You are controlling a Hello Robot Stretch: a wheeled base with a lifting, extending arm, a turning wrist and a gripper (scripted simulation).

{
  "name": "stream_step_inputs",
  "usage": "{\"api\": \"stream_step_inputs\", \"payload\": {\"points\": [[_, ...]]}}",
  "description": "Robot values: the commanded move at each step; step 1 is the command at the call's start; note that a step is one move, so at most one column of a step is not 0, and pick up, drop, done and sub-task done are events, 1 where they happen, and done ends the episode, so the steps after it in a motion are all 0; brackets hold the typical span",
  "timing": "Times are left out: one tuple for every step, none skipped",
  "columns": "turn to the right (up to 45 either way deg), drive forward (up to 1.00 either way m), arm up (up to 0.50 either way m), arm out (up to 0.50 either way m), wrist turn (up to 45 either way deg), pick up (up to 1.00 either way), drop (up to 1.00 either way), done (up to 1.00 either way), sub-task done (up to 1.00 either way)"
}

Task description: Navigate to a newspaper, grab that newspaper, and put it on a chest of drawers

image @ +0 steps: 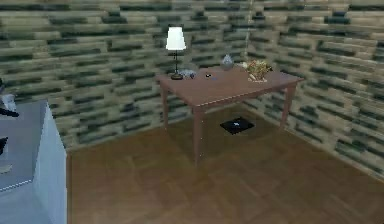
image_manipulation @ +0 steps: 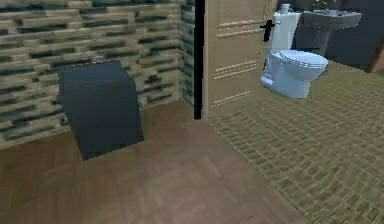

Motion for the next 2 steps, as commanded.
{"api": "stream_step_inputs", "payload": {"points": [[-30.0, 0.00, 0.00, 0.00, 0.0, 0.00, 0.00, 0.00, 0.00], [0.0, 0.45, 0.00, 0.00, 0.0, 0.00, 0.00, 0.00, 0.00]]}}
